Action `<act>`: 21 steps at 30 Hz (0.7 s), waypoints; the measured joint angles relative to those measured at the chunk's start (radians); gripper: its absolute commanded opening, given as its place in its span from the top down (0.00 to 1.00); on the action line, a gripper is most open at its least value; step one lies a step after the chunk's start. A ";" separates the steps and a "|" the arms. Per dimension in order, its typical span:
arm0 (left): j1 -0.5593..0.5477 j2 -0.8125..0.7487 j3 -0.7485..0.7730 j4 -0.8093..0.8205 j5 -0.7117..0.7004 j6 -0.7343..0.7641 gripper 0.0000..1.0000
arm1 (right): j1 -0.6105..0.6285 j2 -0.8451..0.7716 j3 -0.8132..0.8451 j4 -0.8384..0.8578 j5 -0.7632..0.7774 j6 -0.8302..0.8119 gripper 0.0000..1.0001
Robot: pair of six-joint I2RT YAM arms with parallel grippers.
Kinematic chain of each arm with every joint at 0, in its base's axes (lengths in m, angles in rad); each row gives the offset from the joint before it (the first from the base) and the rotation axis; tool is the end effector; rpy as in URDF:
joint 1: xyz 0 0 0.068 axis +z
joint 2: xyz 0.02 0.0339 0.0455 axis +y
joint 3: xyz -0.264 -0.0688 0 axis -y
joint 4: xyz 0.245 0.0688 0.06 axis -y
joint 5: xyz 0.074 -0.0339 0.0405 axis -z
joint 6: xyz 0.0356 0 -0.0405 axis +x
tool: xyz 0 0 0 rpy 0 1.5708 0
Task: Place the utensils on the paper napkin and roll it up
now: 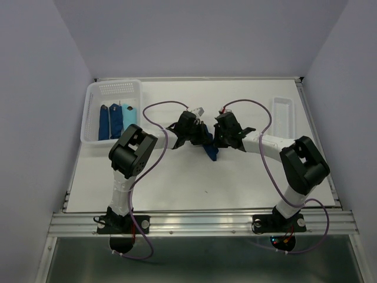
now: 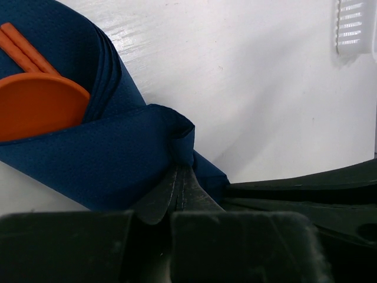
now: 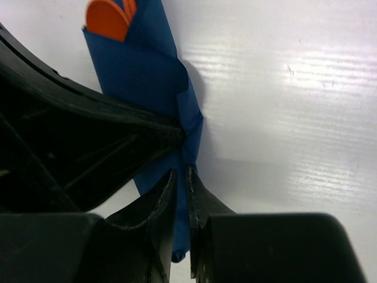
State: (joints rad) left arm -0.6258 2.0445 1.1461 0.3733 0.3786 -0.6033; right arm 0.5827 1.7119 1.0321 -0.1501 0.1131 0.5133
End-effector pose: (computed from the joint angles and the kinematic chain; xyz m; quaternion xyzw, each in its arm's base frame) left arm 0.3429 -0.2641 0.1405 0.1035 0.8498 -0.4160 0.3067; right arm 0.3021 0.1943 0.1868 -0.0118 0.9308 0.1433 0.3360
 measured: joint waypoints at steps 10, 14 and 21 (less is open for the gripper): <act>0.005 0.000 0.000 -0.003 0.012 0.007 1.00 | 0.000 0.002 -0.086 0.012 -0.035 0.008 0.92; 0.006 0.000 0.000 -0.003 0.014 0.014 1.00 | 0.000 0.002 -0.100 0.031 -0.032 0.010 0.94; 0.006 0.000 0.000 -0.003 0.023 0.024 1.00 | 0.008 -0.054 -0.134 0.037 -0.035 0.003 0.94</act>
State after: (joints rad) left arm -0.6197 2.0445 1.1461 0.3698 0.4011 -0.5793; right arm 0.5903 1.6581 0.8982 -0.1135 0.0776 0.5159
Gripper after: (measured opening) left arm 0.037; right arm 0.060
